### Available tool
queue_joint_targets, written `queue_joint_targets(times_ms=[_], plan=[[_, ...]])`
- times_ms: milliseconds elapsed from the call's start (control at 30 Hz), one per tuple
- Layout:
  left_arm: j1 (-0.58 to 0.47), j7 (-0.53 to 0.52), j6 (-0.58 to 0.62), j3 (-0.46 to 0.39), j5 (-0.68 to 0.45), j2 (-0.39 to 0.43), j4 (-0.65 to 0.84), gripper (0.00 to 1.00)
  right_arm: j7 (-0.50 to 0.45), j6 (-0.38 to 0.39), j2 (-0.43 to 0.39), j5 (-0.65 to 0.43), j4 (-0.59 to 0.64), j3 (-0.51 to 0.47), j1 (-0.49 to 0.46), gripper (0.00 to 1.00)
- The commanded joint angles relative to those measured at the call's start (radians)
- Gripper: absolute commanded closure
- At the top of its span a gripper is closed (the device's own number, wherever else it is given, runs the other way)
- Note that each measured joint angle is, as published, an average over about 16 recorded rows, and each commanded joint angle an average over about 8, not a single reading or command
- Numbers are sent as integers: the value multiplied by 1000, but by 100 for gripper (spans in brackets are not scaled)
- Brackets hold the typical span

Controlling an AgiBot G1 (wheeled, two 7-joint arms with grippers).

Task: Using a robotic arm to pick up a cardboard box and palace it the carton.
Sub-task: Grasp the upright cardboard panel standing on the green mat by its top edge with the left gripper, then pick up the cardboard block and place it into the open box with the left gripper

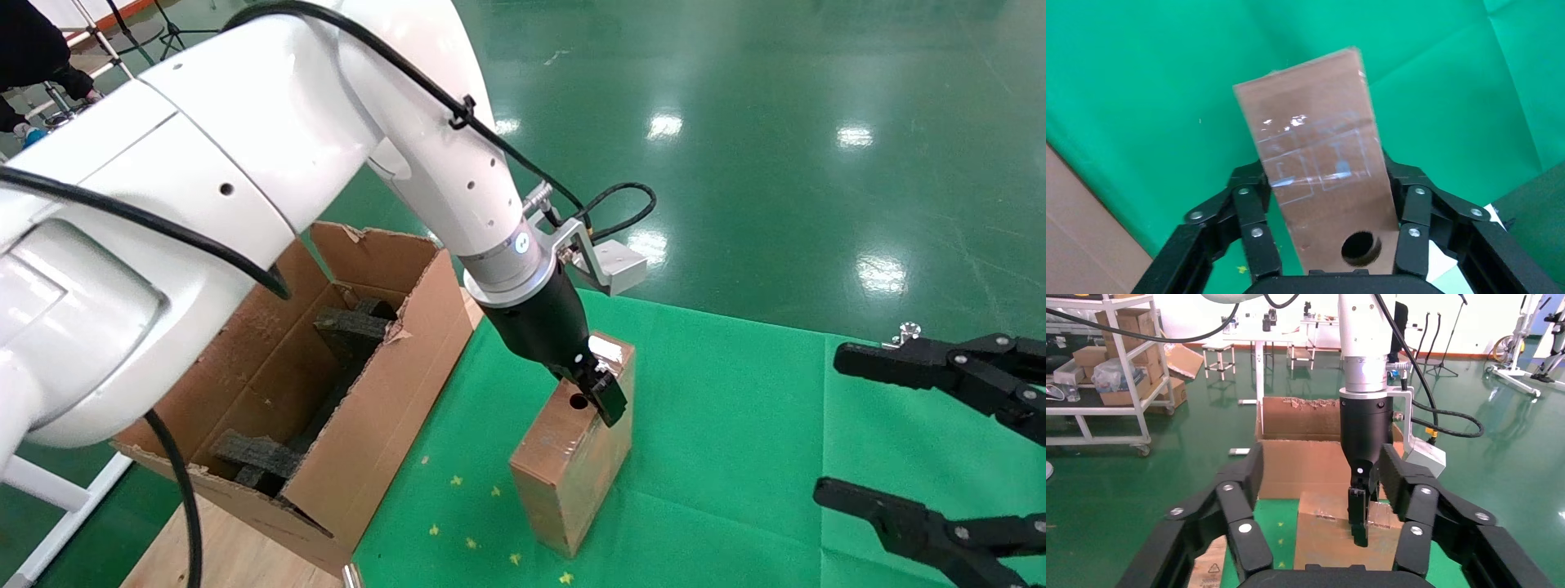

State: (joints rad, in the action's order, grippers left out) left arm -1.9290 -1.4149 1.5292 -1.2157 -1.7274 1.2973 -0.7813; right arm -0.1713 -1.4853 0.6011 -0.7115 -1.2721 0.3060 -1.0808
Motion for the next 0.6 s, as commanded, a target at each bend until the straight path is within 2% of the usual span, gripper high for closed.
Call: queue_joint_targets(times_ms=[33, 267, 600], plan=[[1, -2, 0, -1, 0, 1, 1, 100, 0, 0, 0, 0, 0, 0, 0, 0], [-27, 87, -2, 36, 43, -101, -55, 100, 0, 0, 0, 0, 0, 0, 0, 0], [-142, 254, -35, 157, 123, -369, -176, 100, 0, 0, 0, 0, 0, 1, 0, 0]])
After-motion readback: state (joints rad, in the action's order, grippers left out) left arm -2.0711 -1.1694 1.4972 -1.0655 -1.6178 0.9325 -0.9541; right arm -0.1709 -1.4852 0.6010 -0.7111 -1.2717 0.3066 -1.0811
